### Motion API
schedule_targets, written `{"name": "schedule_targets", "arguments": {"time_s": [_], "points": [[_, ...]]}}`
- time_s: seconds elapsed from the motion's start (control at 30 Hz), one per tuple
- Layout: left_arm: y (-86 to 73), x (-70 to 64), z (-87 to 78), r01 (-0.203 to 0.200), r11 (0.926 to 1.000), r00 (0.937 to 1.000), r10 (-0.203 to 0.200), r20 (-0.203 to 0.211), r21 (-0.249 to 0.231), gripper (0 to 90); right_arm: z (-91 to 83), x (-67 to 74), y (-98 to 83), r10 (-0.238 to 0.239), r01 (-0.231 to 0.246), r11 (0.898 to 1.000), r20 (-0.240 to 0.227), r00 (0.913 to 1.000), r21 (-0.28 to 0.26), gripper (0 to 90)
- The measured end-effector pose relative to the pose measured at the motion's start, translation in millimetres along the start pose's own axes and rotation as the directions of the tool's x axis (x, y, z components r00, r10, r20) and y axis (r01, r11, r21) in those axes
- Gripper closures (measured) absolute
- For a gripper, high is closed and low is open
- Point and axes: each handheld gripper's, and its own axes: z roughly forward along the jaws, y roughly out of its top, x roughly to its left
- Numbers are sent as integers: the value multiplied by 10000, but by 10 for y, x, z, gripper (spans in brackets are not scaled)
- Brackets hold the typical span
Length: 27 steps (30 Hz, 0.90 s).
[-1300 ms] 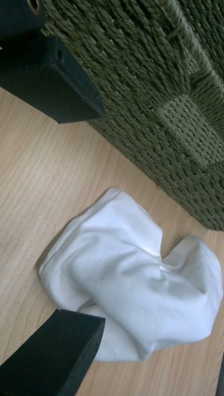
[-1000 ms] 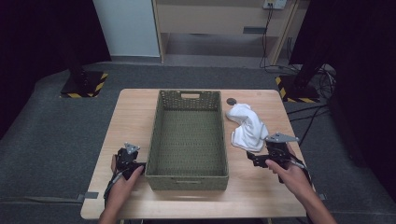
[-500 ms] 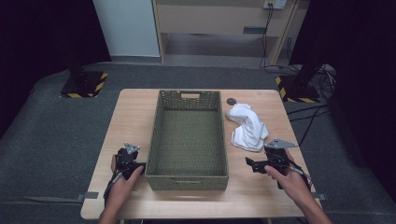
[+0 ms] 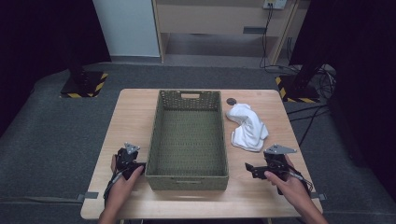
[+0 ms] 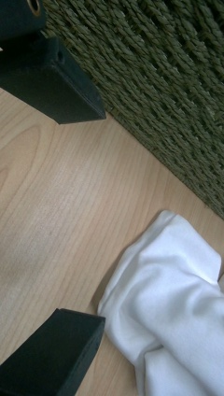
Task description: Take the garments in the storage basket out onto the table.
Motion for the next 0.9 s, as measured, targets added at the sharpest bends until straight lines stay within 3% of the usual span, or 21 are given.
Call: {"name": "schedule_targets", "arguments": {"time_s": [0.7,0.83,0.9], "points": [[0,0,0,0,10000,10000,0,0,2,0,188,127,-316,-116,121,9974,-75,9999,706,29],[1,0,0,-4,10000,10000,4,1,4,0,244,136,-386,-396,389,9958,69,9992,834,7],[0,0,0,-2,10000,10000,2,1,2,0,257,152,-404,-803,789,9935,135,9967,821,5]]}}
